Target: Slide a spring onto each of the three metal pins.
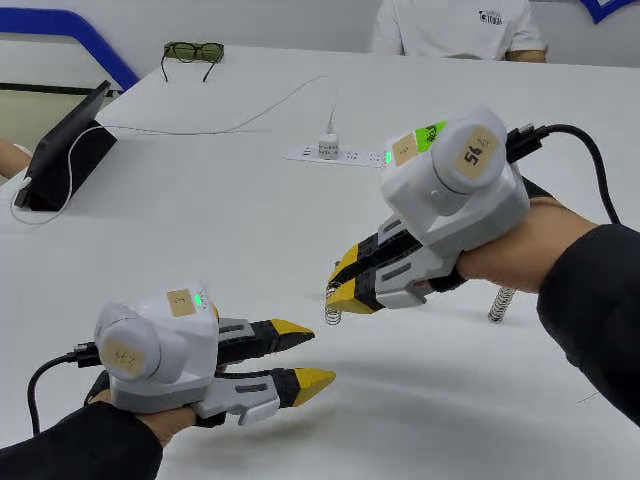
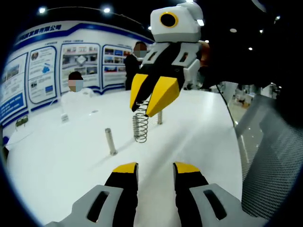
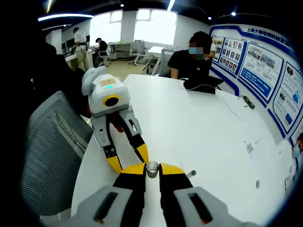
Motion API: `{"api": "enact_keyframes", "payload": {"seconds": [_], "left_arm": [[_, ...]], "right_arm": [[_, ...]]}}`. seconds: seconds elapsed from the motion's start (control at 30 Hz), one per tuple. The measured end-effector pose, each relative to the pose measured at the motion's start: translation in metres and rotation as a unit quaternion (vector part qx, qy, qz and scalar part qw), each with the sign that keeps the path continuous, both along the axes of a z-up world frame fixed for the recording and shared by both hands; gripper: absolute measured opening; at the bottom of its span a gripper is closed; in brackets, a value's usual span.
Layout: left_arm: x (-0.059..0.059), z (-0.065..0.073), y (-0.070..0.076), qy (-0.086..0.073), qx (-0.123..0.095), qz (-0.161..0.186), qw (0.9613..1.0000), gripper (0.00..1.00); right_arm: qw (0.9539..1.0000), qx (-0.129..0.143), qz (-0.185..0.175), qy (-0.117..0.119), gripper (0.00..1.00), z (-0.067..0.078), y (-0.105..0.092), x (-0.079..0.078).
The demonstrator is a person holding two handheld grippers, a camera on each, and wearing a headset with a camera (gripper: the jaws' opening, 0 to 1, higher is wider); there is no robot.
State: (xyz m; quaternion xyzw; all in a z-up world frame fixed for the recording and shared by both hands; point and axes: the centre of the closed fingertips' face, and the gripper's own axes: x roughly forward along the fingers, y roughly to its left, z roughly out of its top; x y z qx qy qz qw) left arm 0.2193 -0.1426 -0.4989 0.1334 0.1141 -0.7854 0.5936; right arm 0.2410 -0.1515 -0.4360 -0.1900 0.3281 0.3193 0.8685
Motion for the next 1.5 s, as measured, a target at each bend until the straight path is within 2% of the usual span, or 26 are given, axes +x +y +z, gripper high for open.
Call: {"api": "enact_keyframes", "payload": {"seconds": [0.2,0.73,1.1,1.5], "left_arm": [[0.001,0.0,0.001,0.0,-0.001,0.001,1.0,0.3],[0.006,0.0,0.001,0.003,-0.001,0.009,1.0,0.32],[0.008,-0.001,0.002,0.011,-0.001,0.02,0.9997,0.41],[0.013,0.001,0.001,0.023,-0.004,0.035,0.9991,0.52]], "right_arm": [[0.9999,0.0,-0.013,-0.007,0.12,0.006,-0.011,0.007],[0.9985,-0.002,-0.052,-0.017,0.12,0.011,-0.038,0.03],[0.9963,0.002,-0.083,-0.022,0.12,0.008,-0.052,0.038],[0.9954,0.007,-0.094,-0.014,0.12,0.0,-0.054,0.043]]}}
